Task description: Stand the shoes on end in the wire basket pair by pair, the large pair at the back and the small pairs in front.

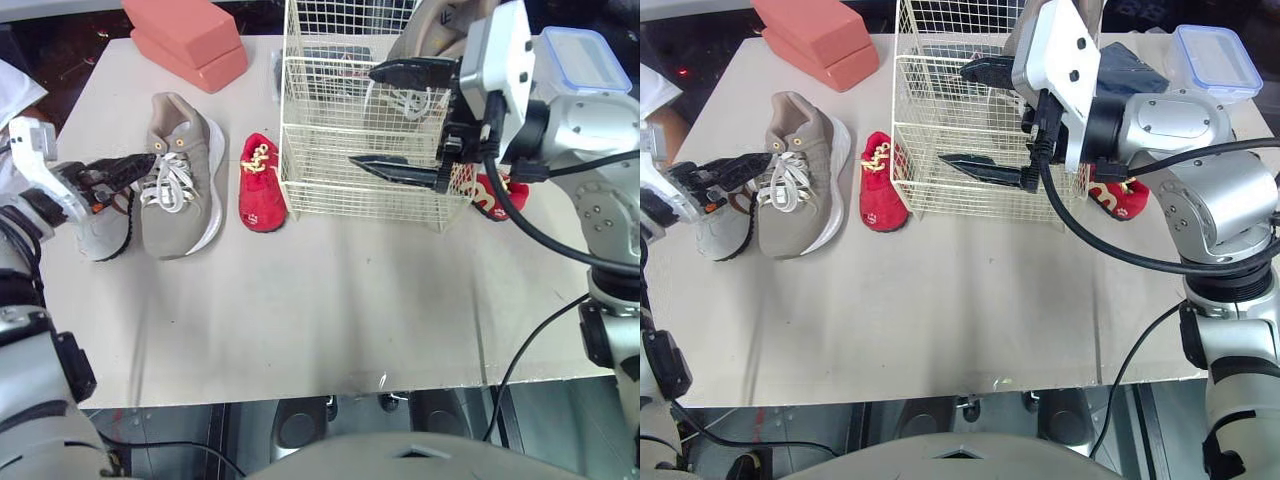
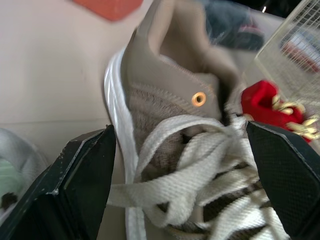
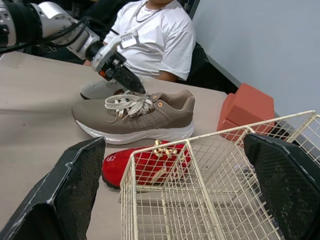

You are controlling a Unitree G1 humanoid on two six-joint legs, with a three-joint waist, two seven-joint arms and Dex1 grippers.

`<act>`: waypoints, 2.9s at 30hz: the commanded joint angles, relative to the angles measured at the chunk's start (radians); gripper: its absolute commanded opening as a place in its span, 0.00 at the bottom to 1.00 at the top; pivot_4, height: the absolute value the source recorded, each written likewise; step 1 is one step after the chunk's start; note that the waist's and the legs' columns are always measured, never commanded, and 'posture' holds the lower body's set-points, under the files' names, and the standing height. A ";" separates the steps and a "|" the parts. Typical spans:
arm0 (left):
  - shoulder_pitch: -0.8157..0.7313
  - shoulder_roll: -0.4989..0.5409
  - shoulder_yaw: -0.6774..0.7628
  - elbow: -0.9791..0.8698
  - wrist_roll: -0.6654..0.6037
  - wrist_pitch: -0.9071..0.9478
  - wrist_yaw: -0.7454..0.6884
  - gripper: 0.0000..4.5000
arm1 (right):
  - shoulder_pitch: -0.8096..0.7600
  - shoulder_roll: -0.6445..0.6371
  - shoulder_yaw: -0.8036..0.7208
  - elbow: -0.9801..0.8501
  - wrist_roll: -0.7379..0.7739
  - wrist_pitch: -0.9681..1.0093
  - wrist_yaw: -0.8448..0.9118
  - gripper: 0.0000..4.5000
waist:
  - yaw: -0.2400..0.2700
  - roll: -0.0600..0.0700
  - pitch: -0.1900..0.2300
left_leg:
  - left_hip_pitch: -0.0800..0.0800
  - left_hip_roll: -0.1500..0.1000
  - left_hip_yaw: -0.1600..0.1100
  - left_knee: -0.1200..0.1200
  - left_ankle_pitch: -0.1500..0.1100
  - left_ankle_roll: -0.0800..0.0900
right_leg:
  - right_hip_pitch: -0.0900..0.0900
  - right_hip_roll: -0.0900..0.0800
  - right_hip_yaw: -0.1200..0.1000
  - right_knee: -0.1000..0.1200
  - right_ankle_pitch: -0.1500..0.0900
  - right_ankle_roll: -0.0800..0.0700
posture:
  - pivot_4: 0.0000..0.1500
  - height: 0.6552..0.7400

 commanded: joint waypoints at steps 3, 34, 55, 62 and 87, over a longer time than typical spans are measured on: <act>-0.135 0.044 -0.119 0.143 0.129 0.006 -0.124 1.00 | -0.019 0.008 -0.016 -0.004 -0.011 -0.036 0.021 0.97 | -0.001 0.000 0.000 | 0.000 0.000 0.001 0.000 0.000 0.000 | 0.000 0.000 0.000 0.000 0.000 0.000 | 1.00 0.36; -0.365 0.037 0.225 0.179 -0.017 -0.351 -0.214 0.13 | -0.033 0.038 -0.084 0.069 -0.030 -0.069 -0.001 1.00 | 0.002 -0.009 0.002 | -0.006 0.000 0.000 0.003 0.000 0.000 | -0.006 -0.001 0.000 0.004 0.000 0.000 | 1.00 0.36; -0.764 -0.551 0.018 0.230 0.214 -1.220 0.275 0.13 | -0.079 0.013 -0.232 0.123 -0.012 0.023 -0.169 1.00 | -0.025 -0.009 0.002 | -0.016 -0.001 0.002 0.014 0.000 0.000 | -0.015 -0.002 -0.002 0.015 0.000 0.000 | 1.00 0.36; -0.751 -0.599 0.008 0.299 0.258 -1.339 0.368 0.13 | -0.079 -0.007 -0.286 0.126 0.015 0.072 -0.214 1.00 | -0.021 -0.009 0.002 | -0.017 -0.001 0.004 0.013 0.000 0.000 | -0.016 -0.002 -0.001 0.014 0.000 0.000 | 1.00 0.36; -0.559 -0.696 -0.061 0.339 0.320 -1.404 0.387 0.13 | 0.128 0.056 -0.328 -0.181 0.135 0.161 -0.449 1.00 | -0.002 -0.009 0.002 | -0.018 -0.001 0.005 0.013 0.000 0.000 | -0.018 -0.002 0.000 0.015 0.000 0.000 | 1.00 0.36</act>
